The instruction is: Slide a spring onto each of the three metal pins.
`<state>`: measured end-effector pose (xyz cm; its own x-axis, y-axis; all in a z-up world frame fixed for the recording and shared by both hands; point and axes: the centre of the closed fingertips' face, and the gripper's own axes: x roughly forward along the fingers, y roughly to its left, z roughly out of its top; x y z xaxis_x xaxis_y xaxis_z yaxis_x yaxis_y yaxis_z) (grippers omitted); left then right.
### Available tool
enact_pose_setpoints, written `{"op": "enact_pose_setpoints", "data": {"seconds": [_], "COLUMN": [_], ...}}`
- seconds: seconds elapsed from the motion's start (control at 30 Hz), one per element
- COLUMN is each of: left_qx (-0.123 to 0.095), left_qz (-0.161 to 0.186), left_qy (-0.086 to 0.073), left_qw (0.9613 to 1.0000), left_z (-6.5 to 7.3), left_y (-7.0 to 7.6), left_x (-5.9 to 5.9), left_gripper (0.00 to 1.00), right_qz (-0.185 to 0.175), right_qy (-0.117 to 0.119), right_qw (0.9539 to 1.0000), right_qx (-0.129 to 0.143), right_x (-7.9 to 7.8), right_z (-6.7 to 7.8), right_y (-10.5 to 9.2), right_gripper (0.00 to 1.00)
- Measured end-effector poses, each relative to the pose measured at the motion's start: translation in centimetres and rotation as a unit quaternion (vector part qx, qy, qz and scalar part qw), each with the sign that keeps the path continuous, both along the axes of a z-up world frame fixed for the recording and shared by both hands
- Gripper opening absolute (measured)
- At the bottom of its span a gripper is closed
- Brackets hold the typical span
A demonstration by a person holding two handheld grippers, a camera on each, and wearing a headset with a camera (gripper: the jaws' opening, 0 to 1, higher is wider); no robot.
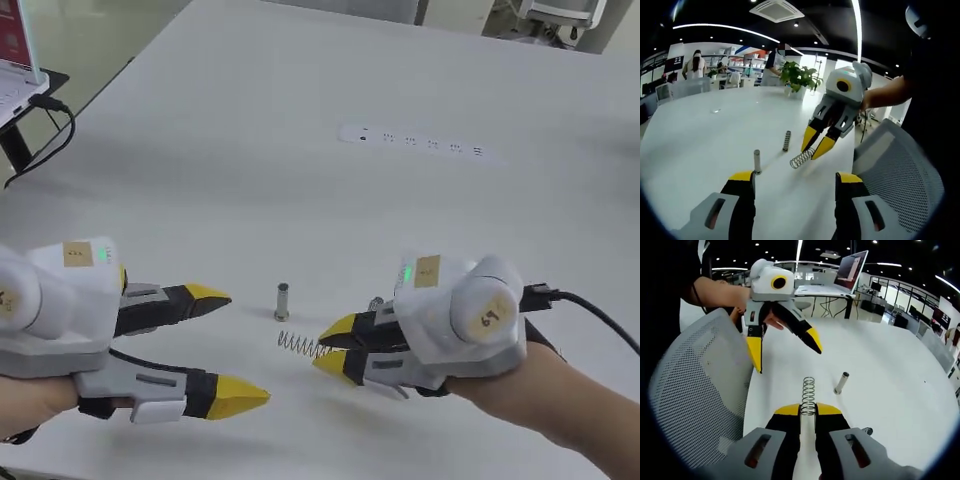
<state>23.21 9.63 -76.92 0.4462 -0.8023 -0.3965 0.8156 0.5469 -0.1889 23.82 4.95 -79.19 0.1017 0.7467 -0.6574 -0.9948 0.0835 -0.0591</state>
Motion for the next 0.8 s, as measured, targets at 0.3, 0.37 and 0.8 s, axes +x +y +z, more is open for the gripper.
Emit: {"op": "enact_pose_setpoints", "data": {"seconds": [0.3,0.37,0.8], "left_qx": [-0.009,-0.013,-0.02], "left_qz": [-0.044,-0.05,-0.092], "left_qy": [-0.004,-0.005,-0.006], "left_qw": [0.999,0.9986,0.9956], "left_z": [0.5,0.6,1.0], "left_y": [-2.0,-2.4,-4.4], "left_x": [-0.2,-0.2,-0.5], "left_gripper": [0.41,0.38,0.24], "right_qz": [0.024,0.029,0.046], "right_qy": [-0.01,-0.011,-0.028], "right_qw": [0.9997,0.9995,0.9984], "right_qx": [0.0,0.003,0.016], "right_x": [-1.1,-1.4,-2.0], "right_z": [0.6,0.8,2.4], "right_y": [-0.3,-0.3,-0.7], "right_gripper": [0.07,0.07,0.07]}}
